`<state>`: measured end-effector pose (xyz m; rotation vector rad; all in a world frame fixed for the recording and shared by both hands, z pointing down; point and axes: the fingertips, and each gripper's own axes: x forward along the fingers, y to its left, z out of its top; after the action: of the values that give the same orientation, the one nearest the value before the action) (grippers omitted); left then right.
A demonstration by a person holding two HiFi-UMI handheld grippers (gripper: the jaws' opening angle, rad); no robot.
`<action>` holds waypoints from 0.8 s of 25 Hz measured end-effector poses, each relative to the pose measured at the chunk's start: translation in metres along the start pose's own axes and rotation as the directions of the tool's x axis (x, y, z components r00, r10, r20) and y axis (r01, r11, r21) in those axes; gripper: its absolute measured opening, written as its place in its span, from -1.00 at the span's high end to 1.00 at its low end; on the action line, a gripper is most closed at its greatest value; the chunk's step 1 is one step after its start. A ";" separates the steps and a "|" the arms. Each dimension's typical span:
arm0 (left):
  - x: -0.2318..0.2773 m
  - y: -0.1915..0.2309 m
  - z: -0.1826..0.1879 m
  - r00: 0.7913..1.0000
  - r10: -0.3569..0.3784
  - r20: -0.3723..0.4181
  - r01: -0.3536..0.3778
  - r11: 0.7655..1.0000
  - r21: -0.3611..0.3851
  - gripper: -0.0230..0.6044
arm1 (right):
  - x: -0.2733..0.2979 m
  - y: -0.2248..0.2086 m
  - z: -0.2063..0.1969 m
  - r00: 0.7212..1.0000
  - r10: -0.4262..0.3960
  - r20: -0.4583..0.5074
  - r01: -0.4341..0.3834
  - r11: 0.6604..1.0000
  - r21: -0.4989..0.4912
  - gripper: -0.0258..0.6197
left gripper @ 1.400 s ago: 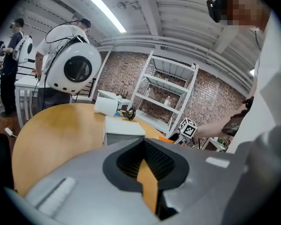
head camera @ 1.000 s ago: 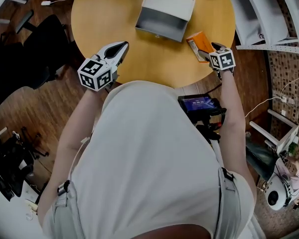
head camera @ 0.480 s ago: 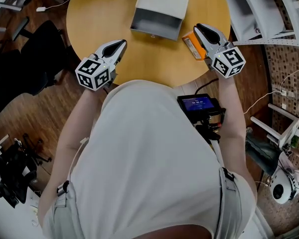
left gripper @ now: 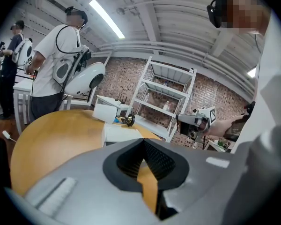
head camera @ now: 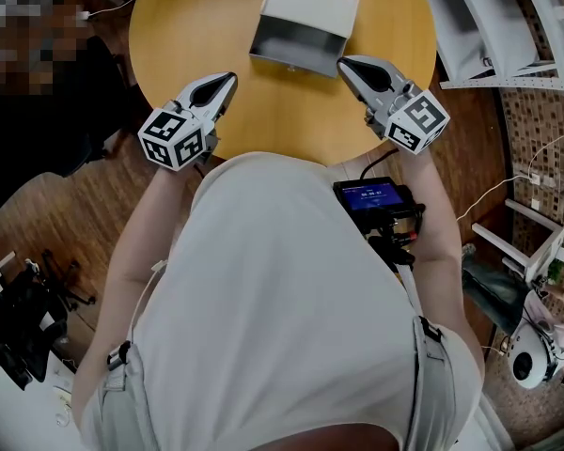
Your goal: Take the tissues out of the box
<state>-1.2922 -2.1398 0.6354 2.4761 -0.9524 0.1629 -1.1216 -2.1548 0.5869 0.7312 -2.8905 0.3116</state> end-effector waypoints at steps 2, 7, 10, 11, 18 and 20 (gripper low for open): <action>0.000 0.000 -0.001 1.000 0.001 -0.001 -0.001 1.000 -0.002 0.93 | 0.003 0.006 0.001 1.000 0.027 0.003 -0.027 1.000 -0.004 0.92; 0.000 -0.001 -0.002 1.000 0.002 0.000 -0.002 1.000 -0.004 0.93 | 0.004 0.013 0.005 0.998 0.064 0.017 -0.064 0.998 -0.004 0.92; 0.000 -0.001 -0.003 1.000 0.005 -0.001 -0.005 1.000 -0.005 0.93 | 0.004 0.015 0.004 0.997 0.074 0.020 -0.074 0.997 -0.006 0.92; 0.000 -0.001 -0.003 1.000 0.006 -0.001 -0.006 1.000 -0.005 0.93 | 0.004 0.016 0.004 0.997 0.075 0.022 -0.075 0.997 -0.007 0.92; -0.002 0.000 0.000 1.000 0.008 -0.003 -0.008 1.000 -0.002 0.93 | 0.005 0.015 0.009 0.997 0.073 0.034 -0.072 0.997 -0.011 0.92; -0.001 0.000 0.000 1.000 0.008 -0.004 -0.008 1.000 -0.002 0.93 | 0.005 0.013 0.010 0.997 0.068 0.035 -0.067 0.998 -0.014 0.92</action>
<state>-1.2932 -2.1390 0.6346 2.4697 -0.9607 0.1693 -1.1335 -2.1478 0.5760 0.6445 -2.9526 0.2899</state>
